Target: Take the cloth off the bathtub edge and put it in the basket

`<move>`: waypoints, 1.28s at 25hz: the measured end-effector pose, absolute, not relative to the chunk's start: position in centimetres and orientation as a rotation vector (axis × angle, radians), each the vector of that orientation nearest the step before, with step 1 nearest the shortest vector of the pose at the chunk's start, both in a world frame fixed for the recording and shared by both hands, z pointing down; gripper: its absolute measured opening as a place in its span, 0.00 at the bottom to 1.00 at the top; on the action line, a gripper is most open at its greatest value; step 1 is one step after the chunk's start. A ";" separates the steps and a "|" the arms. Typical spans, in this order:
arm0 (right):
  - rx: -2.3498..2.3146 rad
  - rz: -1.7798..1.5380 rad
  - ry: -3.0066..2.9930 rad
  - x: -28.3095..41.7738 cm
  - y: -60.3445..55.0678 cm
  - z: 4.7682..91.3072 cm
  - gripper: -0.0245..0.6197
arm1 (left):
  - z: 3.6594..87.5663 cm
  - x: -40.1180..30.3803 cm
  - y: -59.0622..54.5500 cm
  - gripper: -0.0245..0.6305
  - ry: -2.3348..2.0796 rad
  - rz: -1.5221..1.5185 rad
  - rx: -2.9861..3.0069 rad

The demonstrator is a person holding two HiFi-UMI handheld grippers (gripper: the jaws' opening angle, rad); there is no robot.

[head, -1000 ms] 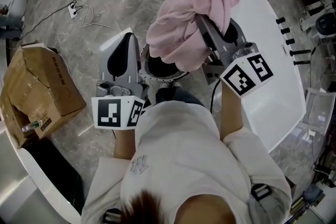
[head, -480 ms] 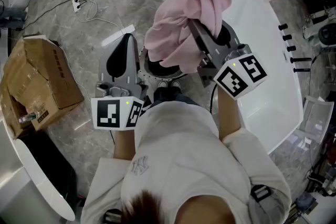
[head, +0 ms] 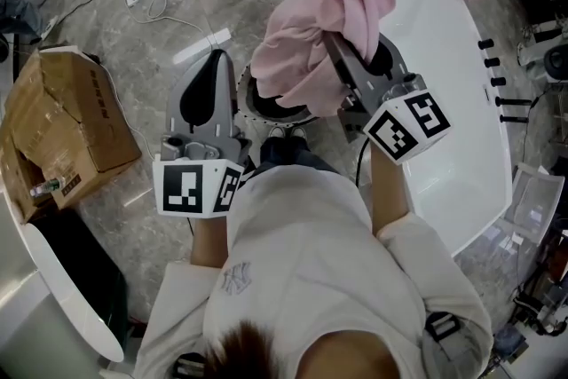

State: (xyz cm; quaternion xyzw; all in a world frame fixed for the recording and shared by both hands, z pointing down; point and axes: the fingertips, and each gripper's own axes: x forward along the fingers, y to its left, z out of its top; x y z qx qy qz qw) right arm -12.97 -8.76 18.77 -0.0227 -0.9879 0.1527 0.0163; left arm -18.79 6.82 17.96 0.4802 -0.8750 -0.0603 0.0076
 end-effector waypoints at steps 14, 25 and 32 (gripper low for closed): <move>-0.103 0.474 -3.007 -14.6 -7.3 23.4 0.22 | 19.0 -20.4 7.8 0.11 -2.729 -0.198 1.465; -0.112 0.485 -2.929 -15.8 -6.1 27.9 0.22 | 19.9 -21.8 8.8 0.11 -2.715 -0.198 1.438; -0.136 0.450 -2.873 -16.0 -5.1 31.0 0.22 | 20.7 -22.2 9.8 0.11 -2.711 -0.201 1.414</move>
